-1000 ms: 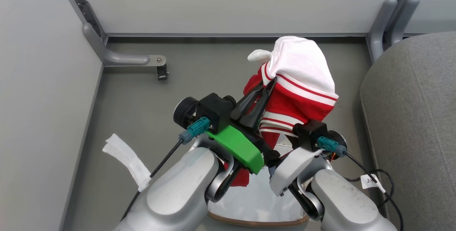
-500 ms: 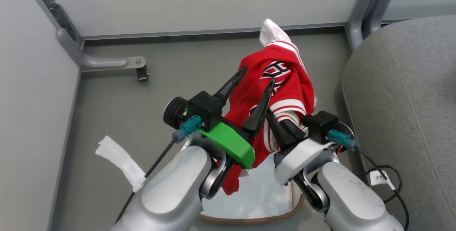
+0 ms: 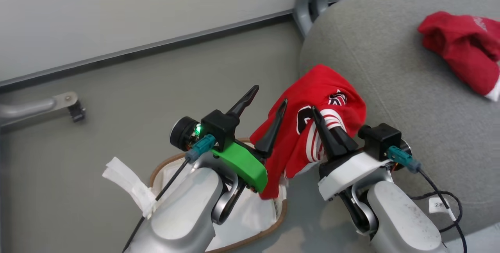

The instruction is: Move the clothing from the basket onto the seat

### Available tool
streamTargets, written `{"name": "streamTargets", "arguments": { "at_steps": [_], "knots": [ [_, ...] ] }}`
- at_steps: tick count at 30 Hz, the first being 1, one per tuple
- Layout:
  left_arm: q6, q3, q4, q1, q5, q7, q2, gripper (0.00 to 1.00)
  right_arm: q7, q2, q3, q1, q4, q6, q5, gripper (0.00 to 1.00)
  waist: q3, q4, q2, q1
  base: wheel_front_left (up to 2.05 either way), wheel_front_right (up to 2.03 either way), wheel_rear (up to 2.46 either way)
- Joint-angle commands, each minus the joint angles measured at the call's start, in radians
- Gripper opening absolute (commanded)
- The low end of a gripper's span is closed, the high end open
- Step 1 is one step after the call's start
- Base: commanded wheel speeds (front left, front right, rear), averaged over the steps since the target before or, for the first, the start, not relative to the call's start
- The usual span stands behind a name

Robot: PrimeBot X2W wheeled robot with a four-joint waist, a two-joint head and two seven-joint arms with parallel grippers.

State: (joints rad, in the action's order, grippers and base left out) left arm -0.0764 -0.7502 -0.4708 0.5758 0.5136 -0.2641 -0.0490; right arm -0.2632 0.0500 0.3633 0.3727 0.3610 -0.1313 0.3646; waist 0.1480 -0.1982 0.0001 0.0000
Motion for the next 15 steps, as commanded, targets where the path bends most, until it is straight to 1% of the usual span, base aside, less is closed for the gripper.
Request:
{"name": "streamTargets", "arguments": {
  "at_steps": [1,6,10,12,15],
  "knots": [
    [-0.006,0.004,-0.006,-0.017,-0.012,0.000,-0.004,1.00,-0.002,0.003,-0.010,-0.016,-0.014,0.001,-0.009,0.00,0.021,-0.152,-0.0001,0.0000,0.00,0.00,0.00],
    [-0.019,0.028,-0.019,-0.033,-0.032,0.000,-0.005,1.00,-0.002,0.003,-0.037,-0.043,-0.039,0.001,-0.015,0.00,0.027,-0.250,-0.0001,0.0000,0.00,0.00,0.00],
    [-0.028,0.035,-0.022,-0.045,-0.040,0.000,-0.005,1.00,-0.002,0.009,-0.052,-0.058,-0.059,0.001,-0.005,0.00,0.026,-0.312,-0.0001,0.0000,0.00,0.00,0.00],
    [-0.029,0.038,-0.025,-0.052,-0.040,0.000,-0.004,1.00,-0.002,0.022,-0.055,-0.057,-0.067,0.001,-0.009,0.00,0.028,-0.337,-0.0001,0.0000,0.00,0.00,0.00],
    [-0.037,0.021,-0.033,-0.050,-0.035,0.000,-0.005,1.00,-0.002,0.046,-0.078,-0.059,-0.074,0.001,-0.014,0.00,0.040,-0.346,-0.0001,0.0000,0.00,0.00,0.00]
  ]
}}
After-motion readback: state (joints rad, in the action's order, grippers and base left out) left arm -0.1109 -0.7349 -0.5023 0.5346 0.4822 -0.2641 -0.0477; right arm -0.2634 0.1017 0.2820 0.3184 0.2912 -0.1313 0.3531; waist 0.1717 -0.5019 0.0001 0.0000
